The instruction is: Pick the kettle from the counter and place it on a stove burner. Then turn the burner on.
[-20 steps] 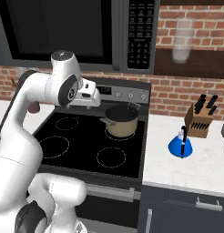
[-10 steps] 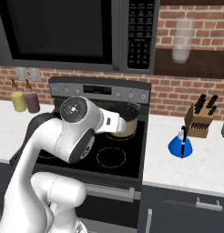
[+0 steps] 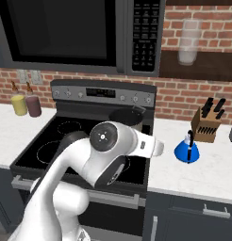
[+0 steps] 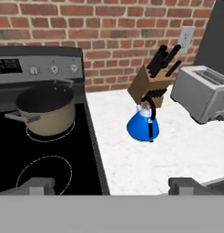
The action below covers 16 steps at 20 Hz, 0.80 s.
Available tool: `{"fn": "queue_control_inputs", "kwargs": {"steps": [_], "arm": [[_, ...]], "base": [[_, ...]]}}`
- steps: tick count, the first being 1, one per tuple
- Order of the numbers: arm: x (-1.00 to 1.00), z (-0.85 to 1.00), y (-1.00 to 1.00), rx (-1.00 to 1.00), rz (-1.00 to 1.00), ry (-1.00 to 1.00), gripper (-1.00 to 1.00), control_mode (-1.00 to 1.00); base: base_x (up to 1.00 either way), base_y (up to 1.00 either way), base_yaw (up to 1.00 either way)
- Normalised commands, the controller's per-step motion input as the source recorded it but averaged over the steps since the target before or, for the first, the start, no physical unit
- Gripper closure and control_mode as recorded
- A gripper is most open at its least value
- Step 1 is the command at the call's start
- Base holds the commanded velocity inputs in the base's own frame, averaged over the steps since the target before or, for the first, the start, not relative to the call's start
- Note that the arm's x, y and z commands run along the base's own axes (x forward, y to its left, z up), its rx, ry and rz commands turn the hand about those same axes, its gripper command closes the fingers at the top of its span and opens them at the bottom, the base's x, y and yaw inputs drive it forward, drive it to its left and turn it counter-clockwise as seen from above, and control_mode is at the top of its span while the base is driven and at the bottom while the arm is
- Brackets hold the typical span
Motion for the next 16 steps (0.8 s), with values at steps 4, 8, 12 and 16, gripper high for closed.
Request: {"fn": "queue_control_inputs", "kwargs": {"steps": [4,8,12,16], "arm": [[0.0,0.0,-1.0,0.0,-0.1,0.2,-1.0,-1.0],[0.0,0.0,-1.0,0.0,-0.11,0.24,-1.0,-1.0],[0.04,-0.04,-0.97,-0.01,-0.14,0.29,-1.0,-1.0],[0.33,-0.13,-0.94,-0.04,-0.11,0.29,-1.0,-1.0]], "base": [[0.0,0.0,0.0],[0.0,0.0,0.0],[0.0,0.0,0.0],[0.0,0.0,0.0]]}}
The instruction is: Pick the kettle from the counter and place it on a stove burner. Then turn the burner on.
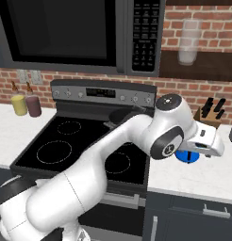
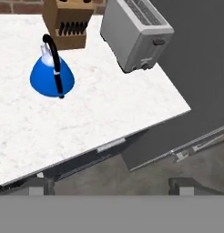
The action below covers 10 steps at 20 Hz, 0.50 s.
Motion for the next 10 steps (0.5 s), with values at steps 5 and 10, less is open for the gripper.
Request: {"fn": "queue_control_inputs", "kwargs": {"steps": [5,10], "arm": [[0.41,-0.13,-0.31,0.13,0.12,0.03,-1.0,-1.0],[0.79,-0.54,0.32,0.4,0.26,0.01,-1.0,-1.0]], "base": [[0.0,0.0,0.0],[0.0,0.0,0.0]]}}
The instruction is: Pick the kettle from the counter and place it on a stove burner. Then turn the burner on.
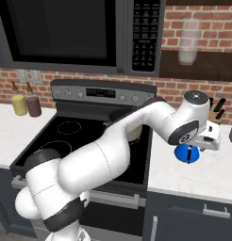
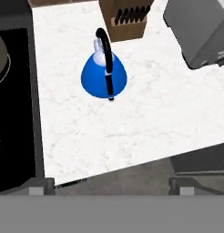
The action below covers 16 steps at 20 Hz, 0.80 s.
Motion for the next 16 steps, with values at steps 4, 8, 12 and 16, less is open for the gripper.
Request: {"fn": "queue_control_inputs", "kwargs": {"steps": [4,8,12,16], "arm": [[0.79,-0.62,0.44,0.34,0.26,0.0,-1.0,-1.0],[0.8,-0.3,0.21,0.08,0.15,0.0,-1.0,-1.0],[0.18,-0.02,0.01,0.0,0.03,0.0,-1.0,-1.0],[0.1,-0.16,-0.33,0.0,-0.02,0.0,-1.0,-1.0]], "base": [[0.0,0.0,0.0],[0.0,0.0,0.0],[0.0,0.0,0.0],[0.0,0.0,0.0]]}}
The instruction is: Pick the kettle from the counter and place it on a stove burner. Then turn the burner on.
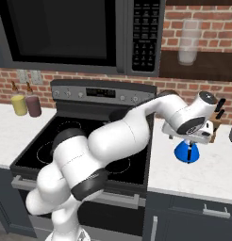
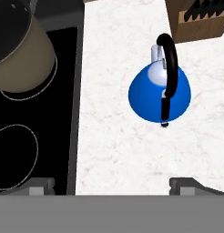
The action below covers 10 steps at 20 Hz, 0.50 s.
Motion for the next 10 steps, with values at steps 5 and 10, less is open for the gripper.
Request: {"fn": "queue_control_inputs", "kwargs": {"steps": [5,10], "arm": [[0.29,-0.31,-0.18,-0.01,-0.01,-0.01,-1.0,-1.0],[0.41,-0.23,0.0,0.0,0.0,-0.01,-1.0,-1.0]], "base": [[0.0,0.0,0.0],[0.0,0.0,0.0]]}}
